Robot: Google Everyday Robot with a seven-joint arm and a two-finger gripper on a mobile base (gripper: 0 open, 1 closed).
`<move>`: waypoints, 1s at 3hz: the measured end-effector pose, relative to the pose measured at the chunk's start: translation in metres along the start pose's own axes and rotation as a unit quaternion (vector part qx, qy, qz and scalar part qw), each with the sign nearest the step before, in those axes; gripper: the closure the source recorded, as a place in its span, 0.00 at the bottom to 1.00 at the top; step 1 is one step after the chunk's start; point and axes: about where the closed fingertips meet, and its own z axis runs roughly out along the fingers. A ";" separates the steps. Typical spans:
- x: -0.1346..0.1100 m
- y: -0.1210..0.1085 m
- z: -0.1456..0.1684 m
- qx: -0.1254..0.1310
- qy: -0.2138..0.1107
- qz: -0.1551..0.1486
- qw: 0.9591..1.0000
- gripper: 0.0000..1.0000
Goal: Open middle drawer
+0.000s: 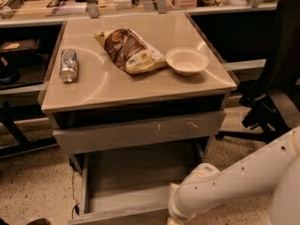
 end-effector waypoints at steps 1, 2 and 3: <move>0.001 -0.001 0.031 -0.025 0.029 -0.011 0.999 0.00; 0.004 0.005 0.057 -0.048 0.051 -0.017 0.997 0.00; 0.013 0.013 0.062 -0.060 0.064 -0.014 0.996 0.00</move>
Offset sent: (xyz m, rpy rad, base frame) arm -0.0226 0.0252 -0.1078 -0.1320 0.1655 0.0832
